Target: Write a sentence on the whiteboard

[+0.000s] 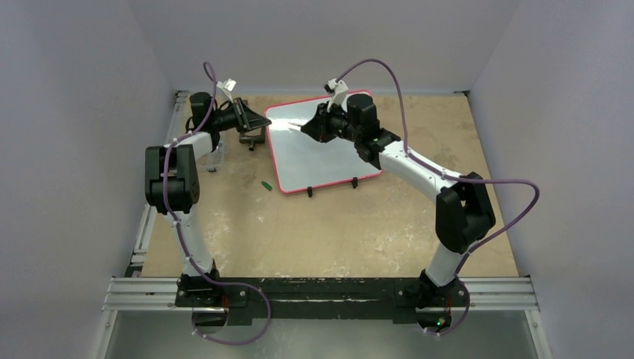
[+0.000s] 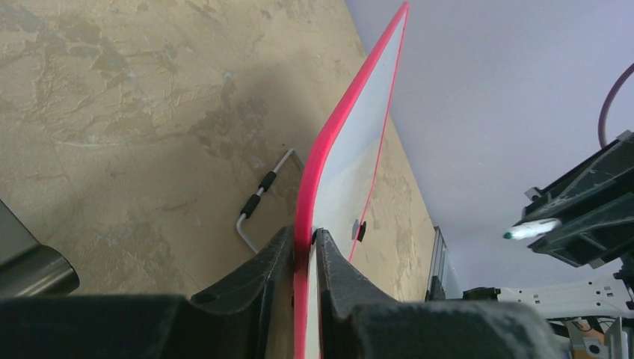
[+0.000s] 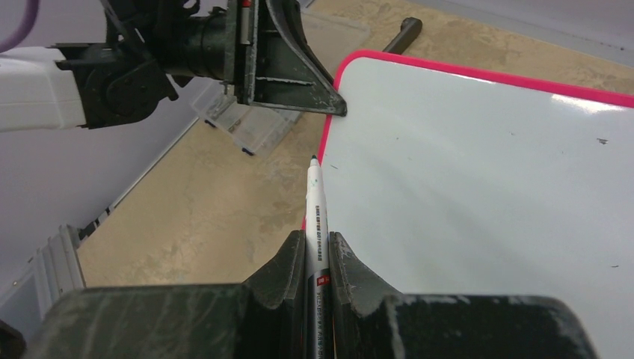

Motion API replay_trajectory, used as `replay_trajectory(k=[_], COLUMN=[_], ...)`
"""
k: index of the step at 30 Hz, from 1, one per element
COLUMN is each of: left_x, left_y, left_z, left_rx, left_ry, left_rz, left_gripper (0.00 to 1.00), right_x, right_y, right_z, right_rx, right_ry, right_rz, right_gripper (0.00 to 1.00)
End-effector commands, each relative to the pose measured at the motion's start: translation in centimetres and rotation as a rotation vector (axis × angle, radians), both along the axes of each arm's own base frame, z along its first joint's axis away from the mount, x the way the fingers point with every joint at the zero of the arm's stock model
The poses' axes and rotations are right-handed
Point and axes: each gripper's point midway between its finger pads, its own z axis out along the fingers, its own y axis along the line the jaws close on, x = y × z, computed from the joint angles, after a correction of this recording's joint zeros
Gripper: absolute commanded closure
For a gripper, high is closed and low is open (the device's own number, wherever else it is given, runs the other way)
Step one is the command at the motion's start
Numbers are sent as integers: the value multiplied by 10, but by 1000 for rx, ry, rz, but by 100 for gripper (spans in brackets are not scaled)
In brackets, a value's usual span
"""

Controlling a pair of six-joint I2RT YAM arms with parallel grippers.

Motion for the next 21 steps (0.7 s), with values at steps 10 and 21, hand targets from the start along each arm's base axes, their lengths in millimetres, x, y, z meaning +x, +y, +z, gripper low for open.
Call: replay_trajectory(k=[10,21], left_x=[-1,-4], left_y=[-1,1], left_z=[25,25], left_rx=[-16,-24], left_ry=[-125,-148], left_rz=[-45,-49], left_gripper=[100,100], right_x=[23,40], right_y=[32,28], right_z=[15,16], right_rx=[-5,-1], right_ry=[-109,-122], right_rz=[-92,-184], right_gripper=[100,100])
